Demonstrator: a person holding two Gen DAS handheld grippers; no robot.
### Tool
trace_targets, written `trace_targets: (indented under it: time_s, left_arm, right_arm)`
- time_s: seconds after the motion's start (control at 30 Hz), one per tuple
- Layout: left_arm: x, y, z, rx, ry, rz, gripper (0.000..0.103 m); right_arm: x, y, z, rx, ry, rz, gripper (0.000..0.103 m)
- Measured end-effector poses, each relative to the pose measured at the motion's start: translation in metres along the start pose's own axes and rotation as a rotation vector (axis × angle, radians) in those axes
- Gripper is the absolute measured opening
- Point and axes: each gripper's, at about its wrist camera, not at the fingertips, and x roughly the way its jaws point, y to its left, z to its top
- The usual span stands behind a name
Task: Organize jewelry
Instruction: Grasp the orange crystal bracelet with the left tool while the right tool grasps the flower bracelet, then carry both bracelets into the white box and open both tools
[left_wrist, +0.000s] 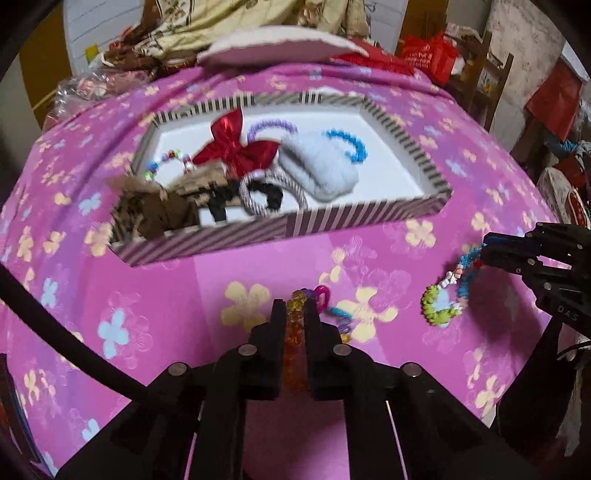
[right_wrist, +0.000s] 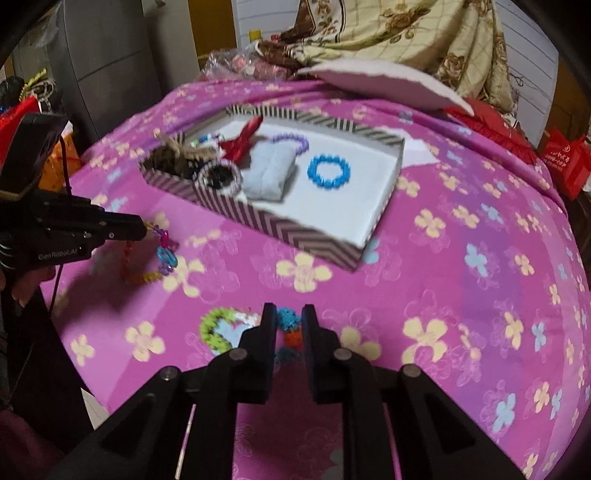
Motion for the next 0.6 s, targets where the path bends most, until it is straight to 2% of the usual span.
trace_targets:
  time_s: [0.17,0.6]
  left_arm:
    - [-0.02,-0.003,0.009,-0.012,-0.043,0.008,0.016]
    - [-0.05,-0.023,0.053,-0.026,-0.109,0.019,0.016]
  right_arm:
    - [-0.015,0.001,0.011,-0.004,-0.034,0.007,0.014]
    - [-0.044,-0.011,0.057,-0.049,-0.105,-0.054,0.014]
